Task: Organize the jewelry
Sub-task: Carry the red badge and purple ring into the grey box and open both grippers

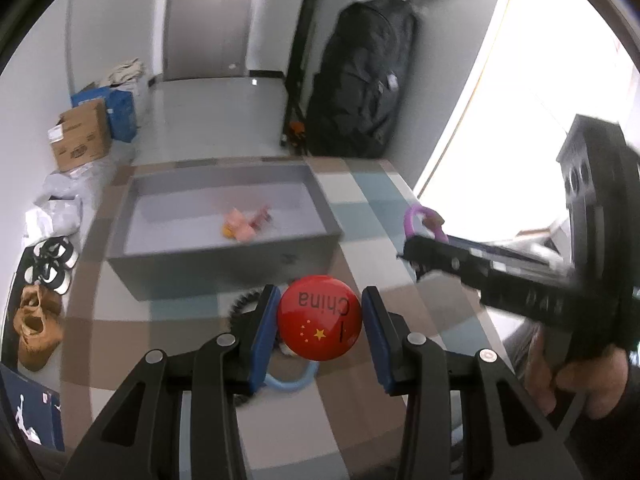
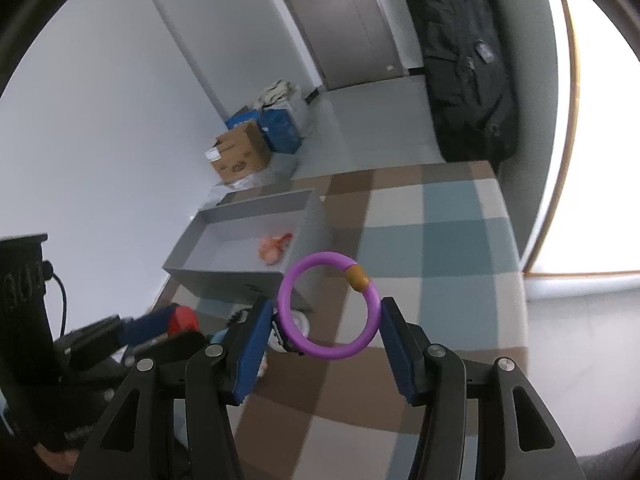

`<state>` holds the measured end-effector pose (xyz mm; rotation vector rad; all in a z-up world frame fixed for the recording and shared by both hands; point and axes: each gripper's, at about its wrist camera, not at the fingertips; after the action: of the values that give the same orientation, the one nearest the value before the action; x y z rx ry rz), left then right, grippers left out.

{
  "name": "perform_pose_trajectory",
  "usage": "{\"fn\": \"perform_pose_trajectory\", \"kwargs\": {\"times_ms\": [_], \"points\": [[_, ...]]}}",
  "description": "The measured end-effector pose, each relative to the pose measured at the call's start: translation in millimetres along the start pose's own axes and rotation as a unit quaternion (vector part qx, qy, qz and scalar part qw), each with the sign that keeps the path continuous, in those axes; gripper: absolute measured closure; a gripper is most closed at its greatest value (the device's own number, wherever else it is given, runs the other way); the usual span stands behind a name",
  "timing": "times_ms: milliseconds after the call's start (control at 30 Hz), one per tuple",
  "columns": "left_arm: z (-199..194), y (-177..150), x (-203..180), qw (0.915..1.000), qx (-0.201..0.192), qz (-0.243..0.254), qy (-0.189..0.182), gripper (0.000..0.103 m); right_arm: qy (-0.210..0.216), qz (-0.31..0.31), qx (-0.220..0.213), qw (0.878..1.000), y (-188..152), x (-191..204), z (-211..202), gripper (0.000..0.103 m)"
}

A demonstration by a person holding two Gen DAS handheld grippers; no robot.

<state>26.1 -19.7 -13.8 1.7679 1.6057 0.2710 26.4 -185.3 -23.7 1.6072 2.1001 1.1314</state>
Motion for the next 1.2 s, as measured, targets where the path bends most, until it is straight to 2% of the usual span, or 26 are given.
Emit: {"fn": "perform_pose_trajectory", "kwargs": {"times_ms": [433,600,900,1200], "points": [[-2.5,37.5,38.4,0.9977,-0.028,-0.062,-0.004,0.067,0.033,-0.049,-0.007,0.998,33.3,35.5,16.7,0.050],[-3.4,47.5,41.8,0.9976,-0.037,-0.055,-0.019,0.067,0.041,-0.065,-0.008,0.997,48.9,41.3,22.7,0.050],[21.2,74.3,60.3,0.9965,-0.023,-0.078,-0.021,0.067,0.050,-0.091,-0.007,0.995,76.6,44.1,47.9,0.050],[50.6,80.3,80.9,0.9933,0.007,-0.111,-0.031,0.067,0.056,-0.093,0.010,0.994,80.9,35.7,77.8,0.050]]}}
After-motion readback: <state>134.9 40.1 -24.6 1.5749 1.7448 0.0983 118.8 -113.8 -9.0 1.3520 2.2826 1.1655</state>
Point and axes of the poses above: each gripper's, at about its wrist camera, not at the fingertips, and z roughly the way its jaws point, x to its left, y to its top, and after that the axes turned 8 degrees about -z, right-handed
